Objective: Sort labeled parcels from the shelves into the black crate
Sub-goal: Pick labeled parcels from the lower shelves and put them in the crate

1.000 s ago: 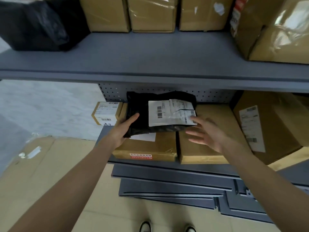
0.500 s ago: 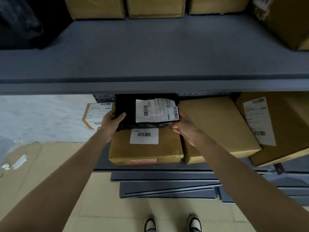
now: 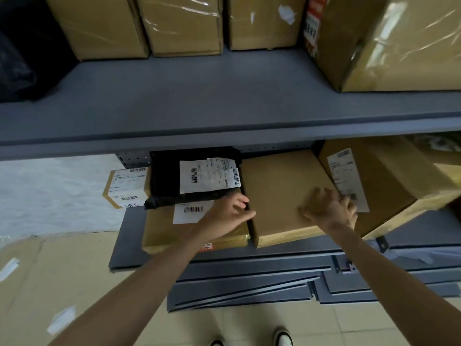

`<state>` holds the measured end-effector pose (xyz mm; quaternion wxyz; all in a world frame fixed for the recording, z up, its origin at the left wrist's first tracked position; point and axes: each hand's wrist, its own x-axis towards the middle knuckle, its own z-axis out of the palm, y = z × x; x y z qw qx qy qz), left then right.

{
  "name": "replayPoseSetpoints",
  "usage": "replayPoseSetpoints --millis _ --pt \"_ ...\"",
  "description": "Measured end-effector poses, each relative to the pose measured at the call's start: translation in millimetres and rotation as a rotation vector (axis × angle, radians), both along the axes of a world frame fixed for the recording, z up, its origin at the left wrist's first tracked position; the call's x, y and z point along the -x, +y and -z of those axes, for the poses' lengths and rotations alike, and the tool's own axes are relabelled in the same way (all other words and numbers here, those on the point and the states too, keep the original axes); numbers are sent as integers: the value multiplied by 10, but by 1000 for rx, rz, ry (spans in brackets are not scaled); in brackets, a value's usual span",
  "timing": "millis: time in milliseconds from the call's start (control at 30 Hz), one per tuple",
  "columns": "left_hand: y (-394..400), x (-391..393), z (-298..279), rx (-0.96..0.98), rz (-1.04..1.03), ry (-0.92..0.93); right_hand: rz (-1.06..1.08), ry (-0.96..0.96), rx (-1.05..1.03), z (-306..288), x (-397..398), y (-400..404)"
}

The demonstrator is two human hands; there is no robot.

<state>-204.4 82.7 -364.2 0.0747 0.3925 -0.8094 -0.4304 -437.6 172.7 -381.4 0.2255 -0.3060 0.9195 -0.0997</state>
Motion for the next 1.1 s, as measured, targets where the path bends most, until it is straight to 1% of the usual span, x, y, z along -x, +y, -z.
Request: replayPoseSetpoints --millis 33,67,133,200,300,367,500,667,767,833,900,1000,1100 --pt "108 127 60 -76 34 -77 -5 -5 -18 17 50 65" --pt "200 240 114 -136 29 -116 1 -19 -27 29 91 119" --pt "309 423 170 -215 -53 -158 8 -52 -38 48 161 189" --pt "345 565 213 -295 -154 -207 -32 -61 -45 77 220 239" --pt "361 709 250 -463 -325 -170 -134 -25 -64 112 257 304" --pt "364 769 256 -516 -424 -130 -235 12 -80 135 258 334" --pt "356 826 249 -544 -582 -27 -428 33 -161 172 239 358" --pt "397 871 99 -557 -678 117 -579 16 -95 142 126 356" --pt "410 921 -45 -534 -719 210 -683 68 -1 94 -2 344" --pt "407 964 -155 -513 -727 257 -731 146 114 49 -95 346" --pt "403 1018 -294 -489 -716 265 -753 233 255 3 -197 365" --pt "418 1113 -525 -462 -653 297 -741 324 410 -46 -316 366" --pt "473 1175 -714 -476 -595 343 -690 363 426 -90 -343 298"
